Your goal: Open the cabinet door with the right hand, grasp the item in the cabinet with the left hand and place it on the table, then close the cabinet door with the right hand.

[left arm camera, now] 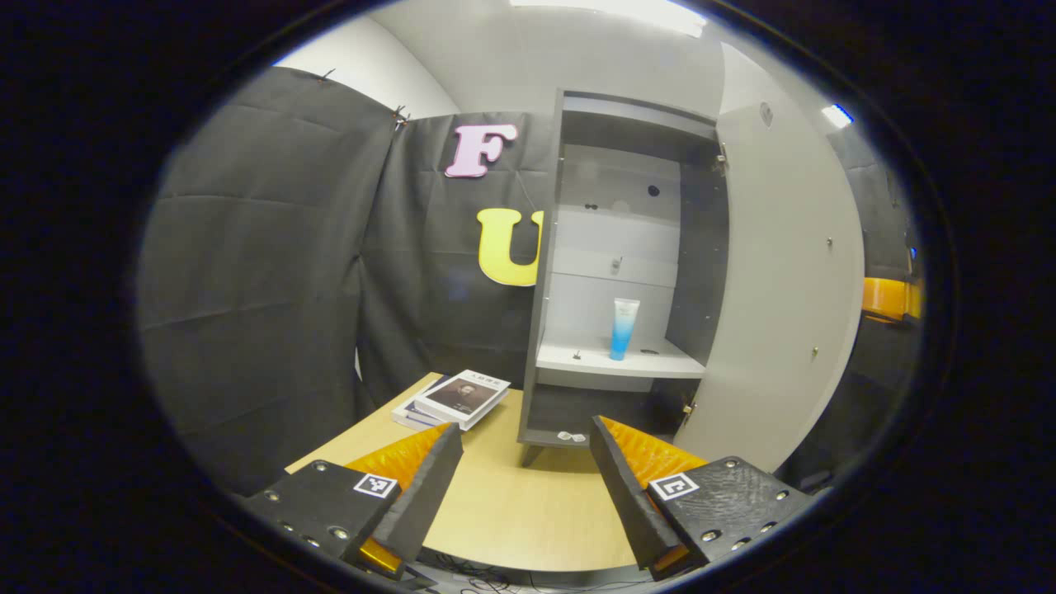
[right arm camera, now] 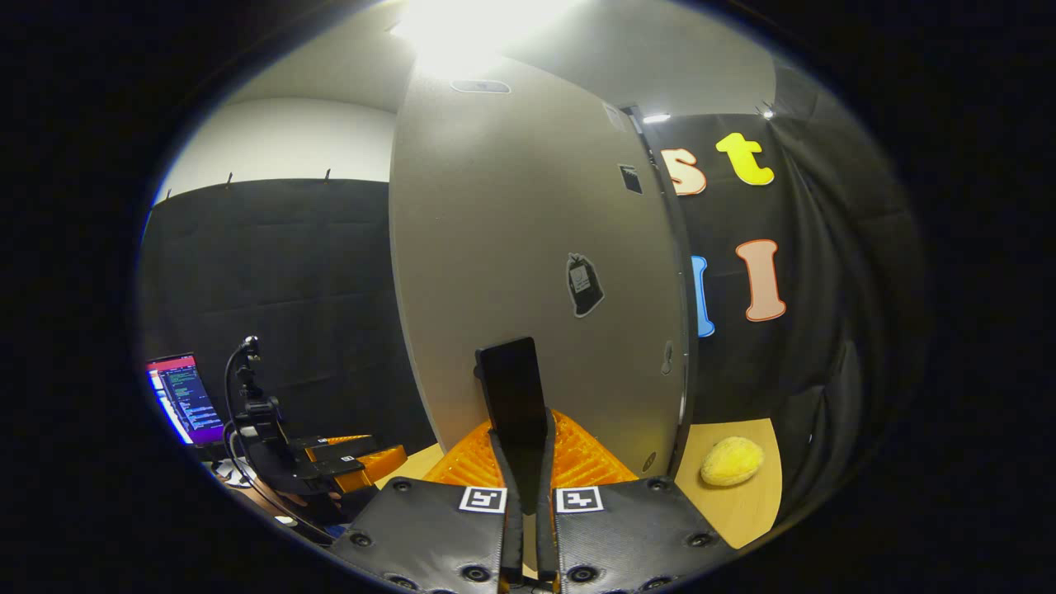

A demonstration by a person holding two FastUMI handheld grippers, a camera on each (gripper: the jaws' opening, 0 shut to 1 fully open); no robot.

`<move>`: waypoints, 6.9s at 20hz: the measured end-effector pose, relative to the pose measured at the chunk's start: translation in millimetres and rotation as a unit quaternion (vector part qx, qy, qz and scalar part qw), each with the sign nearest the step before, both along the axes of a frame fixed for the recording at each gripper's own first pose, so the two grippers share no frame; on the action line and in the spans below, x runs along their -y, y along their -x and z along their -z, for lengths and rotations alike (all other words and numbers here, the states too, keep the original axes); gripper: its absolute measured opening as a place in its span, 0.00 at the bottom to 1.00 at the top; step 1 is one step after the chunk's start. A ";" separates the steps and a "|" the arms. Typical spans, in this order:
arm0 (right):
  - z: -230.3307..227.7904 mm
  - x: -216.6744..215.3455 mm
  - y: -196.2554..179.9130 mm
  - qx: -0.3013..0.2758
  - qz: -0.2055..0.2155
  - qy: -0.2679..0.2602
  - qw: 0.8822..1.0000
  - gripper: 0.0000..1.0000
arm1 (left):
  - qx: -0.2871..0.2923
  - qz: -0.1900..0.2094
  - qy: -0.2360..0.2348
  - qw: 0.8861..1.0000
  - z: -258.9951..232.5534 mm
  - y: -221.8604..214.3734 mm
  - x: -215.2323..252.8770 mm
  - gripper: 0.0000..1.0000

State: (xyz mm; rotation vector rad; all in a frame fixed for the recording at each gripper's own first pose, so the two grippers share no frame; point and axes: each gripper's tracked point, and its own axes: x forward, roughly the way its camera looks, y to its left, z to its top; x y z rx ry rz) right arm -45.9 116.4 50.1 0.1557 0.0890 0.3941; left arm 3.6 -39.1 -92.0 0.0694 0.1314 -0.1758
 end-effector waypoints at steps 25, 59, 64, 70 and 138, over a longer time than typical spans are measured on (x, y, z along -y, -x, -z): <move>-3.8 122.9 5.8 -0.008 0.194 -0.003 0.981 0.06 | -0.052 0.145 -0.012 0.988 14.3 -93.7 93.1 0.92; -18.7 306.1 13.1 0.026 0.463 -0.012 0.886 0.97 | -0.016 0.252 -0.024 0.967 3.4 -332.8 245.8 0.95; 1.8 335.7 -15.8 -0.006 0.446 -0.026 0.895 0.97 | -0.034 0.223 -0.025 0.974 23.1 -348.7 251.2 0.92; 8.2 344.1 -38.4 -0.015 0.413 -0.020 0.910 0.97 | -0.041 0.208 -0.011 0.977 31.2 -348.8 251.3 0.63; 71.0 235.5 14.5 -0.120 0.419 -0.051 0.898 0.98 | -0.074 0.053 -0.011 0.996 124.9 -325.9 241.6 0.48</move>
